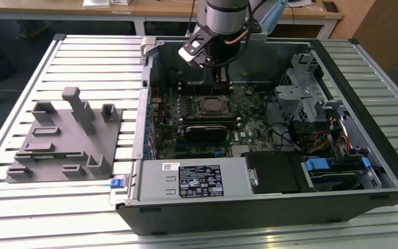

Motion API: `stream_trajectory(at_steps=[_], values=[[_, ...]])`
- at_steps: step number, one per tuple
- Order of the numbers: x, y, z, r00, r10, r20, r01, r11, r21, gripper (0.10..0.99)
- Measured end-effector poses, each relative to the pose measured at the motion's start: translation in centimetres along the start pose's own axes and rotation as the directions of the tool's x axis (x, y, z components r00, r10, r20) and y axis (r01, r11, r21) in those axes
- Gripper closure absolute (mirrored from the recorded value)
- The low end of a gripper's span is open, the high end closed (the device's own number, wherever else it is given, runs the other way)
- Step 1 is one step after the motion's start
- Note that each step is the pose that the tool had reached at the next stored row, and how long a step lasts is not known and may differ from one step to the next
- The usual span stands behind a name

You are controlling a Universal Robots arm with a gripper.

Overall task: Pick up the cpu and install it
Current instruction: 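Install the first cpu locking lever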

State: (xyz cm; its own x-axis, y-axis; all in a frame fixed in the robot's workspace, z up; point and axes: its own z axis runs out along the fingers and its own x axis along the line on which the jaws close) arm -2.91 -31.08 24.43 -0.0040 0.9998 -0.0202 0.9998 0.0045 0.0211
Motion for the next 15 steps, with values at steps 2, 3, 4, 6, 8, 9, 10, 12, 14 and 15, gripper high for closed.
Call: stream_trajectory(at_steps=[2, 3, 4, 6, 8, 9, 10, 12, 14, 15], values=[[0.0, 0.01, -0.35, 1.0, 0.0, -0.0002, 0.0, 1.0, 0.0, 0.98], [-0.01, 0.01, -0.52, 1.0, 0.0, 0.0, 0.0, 1.0, 0.0, 0.98], [-0.01, 0.02, -0.66, 1.0, 0.0, 0.0, 0.0, 1.0, 0.0, 0.98], [-0.02, 0.02, -0.95, 1.0, 0.0, 0.0, 0.0, 1.0, 0.0, 0.98], [-0.03, 0.03, -1.35, 1.0, 0.0, -0.0001, 0.0, 1.0, 0.0, 0.98], [-0.03, 0.04, -1.58, 1.0, 0.0, 0.0, 0.0, 1.0, -0.001, 0.98], [-0.04, 0.04, -1.83, 1.0, 0.0, -0.0001, 0.0, 1.0, -0.001, 0.98], [-0.04, 0.04, -2.39, 1.0, 0.0, 0.0, 0.0, 1.0, -0.002, 0.98], [-0.05, 0.01, -3.02, 1.0, 0.0, 0.0, 0.0, 1.0, -0.003, 0.98], [-0.05, 0.02, -3.3, 1.0, 0.0, 0.0001, 0.0, 1.0, -0.004, 0.98]])
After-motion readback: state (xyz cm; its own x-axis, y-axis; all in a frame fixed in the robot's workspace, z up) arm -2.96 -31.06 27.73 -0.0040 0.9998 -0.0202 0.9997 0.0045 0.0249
